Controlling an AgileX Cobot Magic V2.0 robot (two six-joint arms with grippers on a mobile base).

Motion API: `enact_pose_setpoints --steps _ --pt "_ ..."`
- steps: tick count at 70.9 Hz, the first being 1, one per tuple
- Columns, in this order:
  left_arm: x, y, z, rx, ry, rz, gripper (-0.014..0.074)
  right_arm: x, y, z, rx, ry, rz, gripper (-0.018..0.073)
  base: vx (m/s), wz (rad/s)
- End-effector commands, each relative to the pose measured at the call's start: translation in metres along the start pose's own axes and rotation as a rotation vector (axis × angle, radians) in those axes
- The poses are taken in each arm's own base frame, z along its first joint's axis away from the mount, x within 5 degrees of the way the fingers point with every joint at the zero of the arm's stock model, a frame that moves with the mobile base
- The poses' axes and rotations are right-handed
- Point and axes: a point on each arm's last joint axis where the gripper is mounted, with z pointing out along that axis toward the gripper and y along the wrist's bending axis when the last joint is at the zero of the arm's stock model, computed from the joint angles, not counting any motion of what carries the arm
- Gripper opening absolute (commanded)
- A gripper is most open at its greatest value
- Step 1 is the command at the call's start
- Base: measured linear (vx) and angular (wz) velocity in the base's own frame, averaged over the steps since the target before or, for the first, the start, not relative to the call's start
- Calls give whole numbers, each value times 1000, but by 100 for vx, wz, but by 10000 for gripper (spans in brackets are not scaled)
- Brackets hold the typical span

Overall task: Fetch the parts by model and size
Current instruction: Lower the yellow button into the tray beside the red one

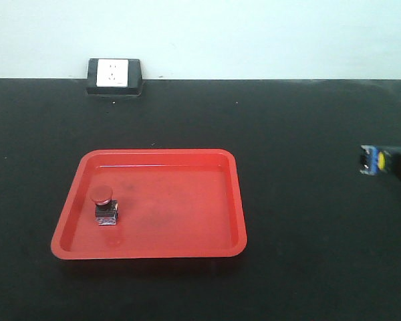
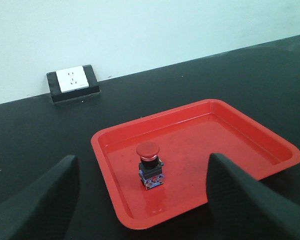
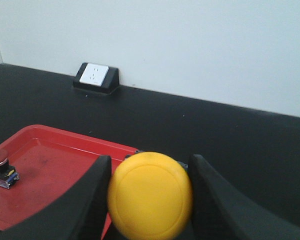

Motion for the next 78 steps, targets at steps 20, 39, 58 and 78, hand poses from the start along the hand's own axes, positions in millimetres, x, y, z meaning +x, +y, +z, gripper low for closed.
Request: enact_pose_setpoints --steps 20,39,58,78 --pt "-14 1 -2 -9 -98 -5 513 -44 14 100 -85 182 40 -2 0 0" --pt "-14 1 -2 -9 -98 -5 513 -39 30 180 -188 373 51 -2 0 0" --pt "-14 1 -2 -9 -98 -5 513 -13 45 246 -258 585 23 0 0 0" --pt "-14 1 -2 -9 -98 -4 513 14 70 295 -299 730 30 5 0 0"
